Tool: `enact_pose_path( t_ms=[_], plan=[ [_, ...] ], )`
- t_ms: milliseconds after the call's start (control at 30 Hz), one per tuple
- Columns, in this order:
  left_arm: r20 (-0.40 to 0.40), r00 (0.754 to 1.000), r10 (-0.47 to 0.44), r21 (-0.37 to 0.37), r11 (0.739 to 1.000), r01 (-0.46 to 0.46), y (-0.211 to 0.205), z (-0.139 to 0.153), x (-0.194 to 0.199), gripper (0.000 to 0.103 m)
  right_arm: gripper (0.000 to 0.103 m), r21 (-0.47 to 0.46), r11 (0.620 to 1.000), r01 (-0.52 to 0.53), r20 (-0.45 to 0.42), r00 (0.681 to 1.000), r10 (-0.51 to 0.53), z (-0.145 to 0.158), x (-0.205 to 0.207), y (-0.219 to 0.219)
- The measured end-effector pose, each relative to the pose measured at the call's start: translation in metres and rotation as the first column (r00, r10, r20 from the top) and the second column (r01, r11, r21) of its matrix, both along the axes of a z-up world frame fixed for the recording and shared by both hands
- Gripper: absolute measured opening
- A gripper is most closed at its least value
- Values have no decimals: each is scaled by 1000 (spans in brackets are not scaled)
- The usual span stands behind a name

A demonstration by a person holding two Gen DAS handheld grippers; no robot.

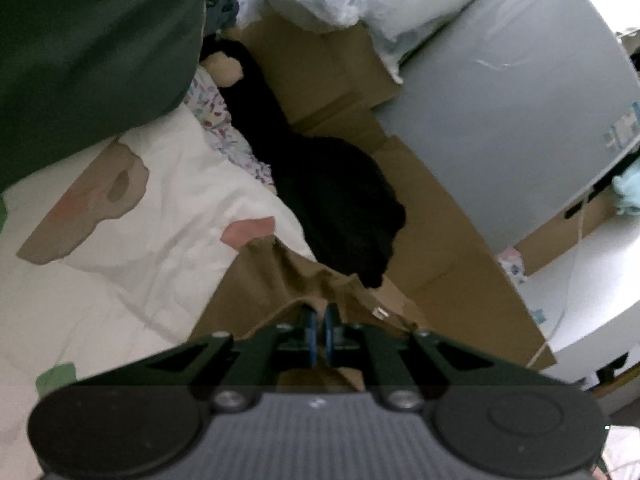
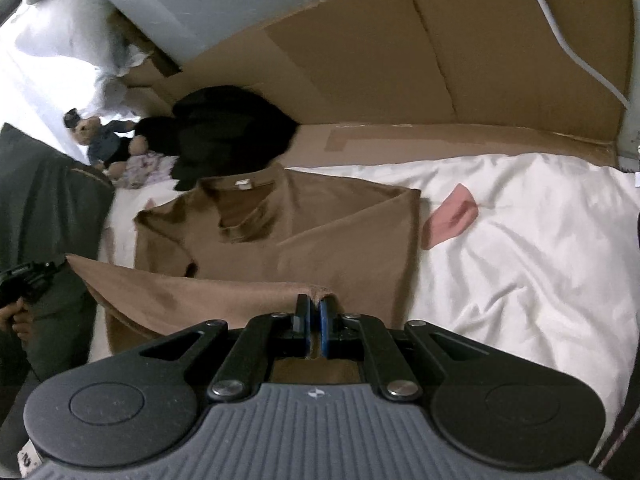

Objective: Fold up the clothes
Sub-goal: 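Lay the held hem down near the collar with both tools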

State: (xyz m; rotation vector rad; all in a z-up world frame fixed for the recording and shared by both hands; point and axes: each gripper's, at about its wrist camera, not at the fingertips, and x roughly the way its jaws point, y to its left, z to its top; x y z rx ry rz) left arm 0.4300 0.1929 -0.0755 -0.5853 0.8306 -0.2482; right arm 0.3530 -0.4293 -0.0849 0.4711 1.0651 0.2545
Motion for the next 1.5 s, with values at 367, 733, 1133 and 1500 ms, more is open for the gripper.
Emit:
enact_pose_path(
  t_ms=[367,733,1133,1500],
  plan=[
    [-6,999,43,59,997,-43,-13,-24,56,5,5,-12,996,93,25,995,-92,-33,41,-11],
    [-34,995,89,140,987,-83,-31,-44,104,5,5,-2,968,251,-8,968,-251,-74,65,-27],
    [-53,994,94,234,969,-79,-43,-61,119,5,5,-39,959,281,-6,959,-282,-106,68,-27],
    [-4,1000,-25,388,921,25,-70,-35,109,37,23,-49,962,267,125,958,-259,-77,59,-36]
  ],
)
